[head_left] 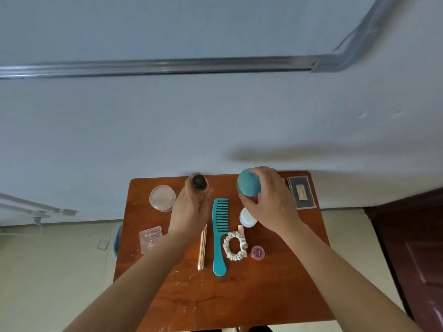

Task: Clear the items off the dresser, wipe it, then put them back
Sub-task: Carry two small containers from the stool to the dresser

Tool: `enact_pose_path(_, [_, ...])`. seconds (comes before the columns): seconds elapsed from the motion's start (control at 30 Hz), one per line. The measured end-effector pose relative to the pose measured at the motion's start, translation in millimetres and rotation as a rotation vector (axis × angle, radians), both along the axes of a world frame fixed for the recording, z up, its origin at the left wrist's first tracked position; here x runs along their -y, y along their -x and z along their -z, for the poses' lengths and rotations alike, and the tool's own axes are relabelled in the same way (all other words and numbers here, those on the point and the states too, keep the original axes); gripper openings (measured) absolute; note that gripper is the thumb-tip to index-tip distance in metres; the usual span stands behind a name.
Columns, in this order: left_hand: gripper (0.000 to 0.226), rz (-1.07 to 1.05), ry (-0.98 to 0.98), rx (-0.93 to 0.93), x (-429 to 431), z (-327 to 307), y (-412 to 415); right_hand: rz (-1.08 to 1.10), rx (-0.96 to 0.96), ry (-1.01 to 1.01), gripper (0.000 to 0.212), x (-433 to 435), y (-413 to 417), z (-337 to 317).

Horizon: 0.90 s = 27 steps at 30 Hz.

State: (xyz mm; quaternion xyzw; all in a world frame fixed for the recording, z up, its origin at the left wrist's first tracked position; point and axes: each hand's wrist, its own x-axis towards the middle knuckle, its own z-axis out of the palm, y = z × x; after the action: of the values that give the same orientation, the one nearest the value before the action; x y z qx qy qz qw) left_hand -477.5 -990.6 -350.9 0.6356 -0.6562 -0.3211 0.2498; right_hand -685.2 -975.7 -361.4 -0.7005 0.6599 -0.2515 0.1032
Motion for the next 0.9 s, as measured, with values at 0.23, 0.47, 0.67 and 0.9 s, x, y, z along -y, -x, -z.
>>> enact_pose_path(0.23, [0.042, 0.109, 0.444, 0.023, 0, -114, 33, 0.173, 0.013, 0.312, 0.064, -21, 42, -109])
enact_pose_path(0.47, [0.034, 0.342, 0.618, -0.158, -25, -199, 86, 0.419, -0.053, 0.500, 0.063, -101, 80, -186])
enact_pose_path(0.67, [0.041, 0.615, 0.541, -0.468, -82, -217, 163, 0.747, -0.233, 0.548, 0.053, -234, 113, -214])
enact_pose_path(0.9, [0.037, 1.015, 0.471, -0.620, -234, -242, 259, 1.174, -0.379, 0.574, 0.050, -442, 129, -239])
